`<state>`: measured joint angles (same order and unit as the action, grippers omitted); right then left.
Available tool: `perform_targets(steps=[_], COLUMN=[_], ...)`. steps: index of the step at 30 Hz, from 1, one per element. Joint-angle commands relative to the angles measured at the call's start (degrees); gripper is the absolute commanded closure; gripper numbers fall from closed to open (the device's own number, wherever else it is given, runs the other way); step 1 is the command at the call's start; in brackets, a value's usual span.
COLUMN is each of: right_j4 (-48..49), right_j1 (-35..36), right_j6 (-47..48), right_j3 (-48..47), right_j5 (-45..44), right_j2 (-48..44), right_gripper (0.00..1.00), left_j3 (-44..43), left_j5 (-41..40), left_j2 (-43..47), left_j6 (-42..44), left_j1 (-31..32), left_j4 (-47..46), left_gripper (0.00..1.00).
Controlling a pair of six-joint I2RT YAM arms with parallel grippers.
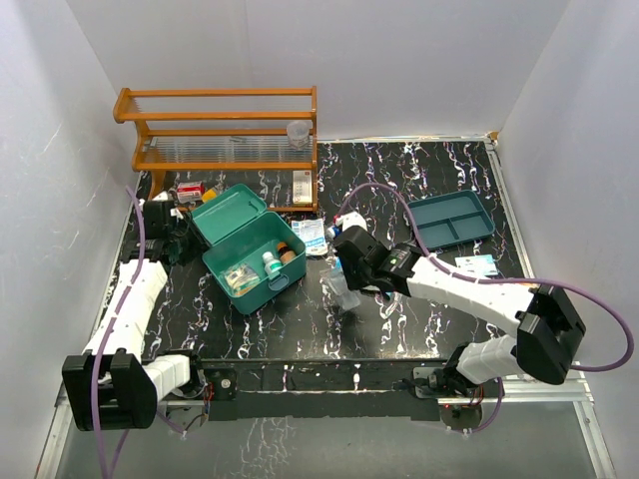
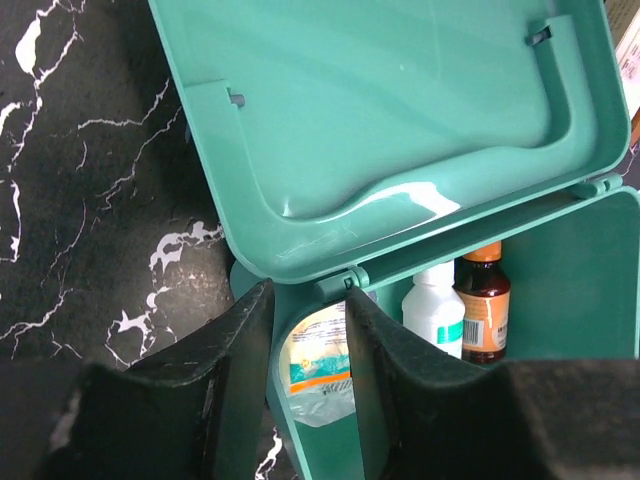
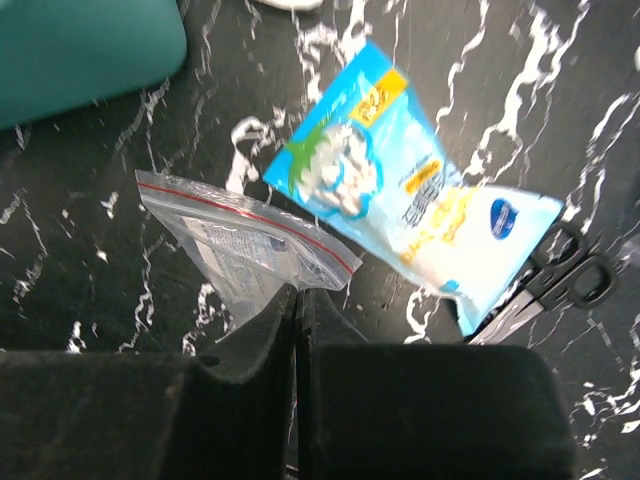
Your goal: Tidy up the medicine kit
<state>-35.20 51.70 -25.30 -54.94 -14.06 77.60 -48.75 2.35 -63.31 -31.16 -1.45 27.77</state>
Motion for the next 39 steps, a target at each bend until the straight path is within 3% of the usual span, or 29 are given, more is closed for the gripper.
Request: perform_targets(steps=[1, 12, 22, 33, 39], right_j4=[1.31, 1.85, 7.57, 8.76, 5.64], right_j1=[0.15, 0.15, 0.15, 2.81, 4.13], right_j6=[3.27, 10.07, 14.64, 16.56, 16.42], right_j3=[-7.73, -24.24, -35.37, -41.88, -43.93], right_j5=[-5.31, -4.87, 1.88, 14.06, 19.95], right_j2=[-1.34, 3.37, 13.57, 25.65, 30.55], right_gripper=[1.00, 1.00, 1.00, 1.00, 1.00], left_j3=[1.78, 4.32, 7.68, -4.70, -14.83], left_j5=[2.15, 11.07, 15.08, 7.13, -4.17], left_j2=[-0.12, 5.00, 11.39, 10.02, 9.14], left_j6=[1.35, -1.64, -4.43, -3.48, -2.75], left_j1=[-0.46, -0.45, -0.48, -0.48, -0.46], left_j4=[-3.11, 1.08, 6.41, 14.93, 20.97], left_gripper=[0.67, 0.74, 0.69, 0.40, 0.36])
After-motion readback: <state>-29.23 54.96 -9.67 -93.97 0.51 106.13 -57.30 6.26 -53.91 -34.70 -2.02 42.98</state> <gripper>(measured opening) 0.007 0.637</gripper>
